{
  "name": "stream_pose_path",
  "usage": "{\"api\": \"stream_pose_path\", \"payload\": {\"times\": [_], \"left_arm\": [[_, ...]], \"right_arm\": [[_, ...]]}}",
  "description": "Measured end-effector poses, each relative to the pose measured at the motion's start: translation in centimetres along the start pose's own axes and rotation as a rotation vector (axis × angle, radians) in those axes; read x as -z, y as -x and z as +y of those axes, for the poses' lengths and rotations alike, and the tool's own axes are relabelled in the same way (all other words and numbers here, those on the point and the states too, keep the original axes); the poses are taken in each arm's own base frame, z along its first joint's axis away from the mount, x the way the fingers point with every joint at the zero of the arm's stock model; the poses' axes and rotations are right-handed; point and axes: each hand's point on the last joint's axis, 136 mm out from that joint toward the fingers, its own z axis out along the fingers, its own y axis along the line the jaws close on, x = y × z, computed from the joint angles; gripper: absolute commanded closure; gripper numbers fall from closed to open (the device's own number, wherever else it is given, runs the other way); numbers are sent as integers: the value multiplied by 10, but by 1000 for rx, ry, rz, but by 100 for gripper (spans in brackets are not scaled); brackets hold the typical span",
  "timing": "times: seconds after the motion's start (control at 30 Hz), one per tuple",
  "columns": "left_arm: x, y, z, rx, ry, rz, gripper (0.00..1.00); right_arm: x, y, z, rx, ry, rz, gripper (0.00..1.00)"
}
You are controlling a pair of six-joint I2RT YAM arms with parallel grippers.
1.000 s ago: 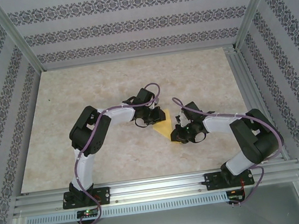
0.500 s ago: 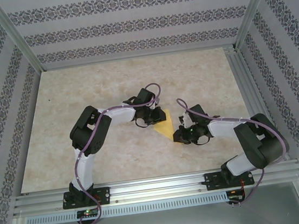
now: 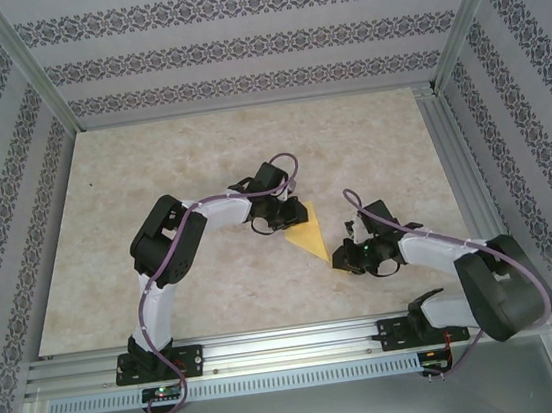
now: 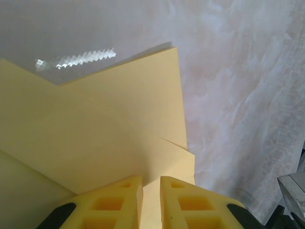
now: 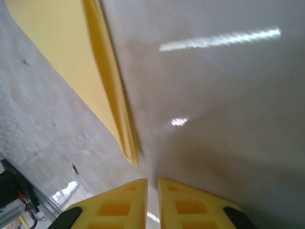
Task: Fold a paper plane with a square sheet of paper (fold left side to right side)
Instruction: Fourth fold the wing at the center of the table, then turn over the paper at the center of the table.
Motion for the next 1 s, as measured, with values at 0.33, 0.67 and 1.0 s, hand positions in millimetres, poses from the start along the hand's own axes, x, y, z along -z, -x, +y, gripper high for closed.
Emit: {"api": "stream_pose_path", "payload": {"times": [0.33, 0.67, 1.0], "left_arm": [[23, 25, -42, -37, -92, -49, 59], [132, 44, -73, -55, -198, -241, 49], [84, 9, -4, 119, -98, -130, 49]], "right_arm": [[36, 30, 26, 62, -18, -110, 70], [27, 90, 41, 160, -42, -137, 62], [0, 117, 41, 211, 5, -112, 64]]}}
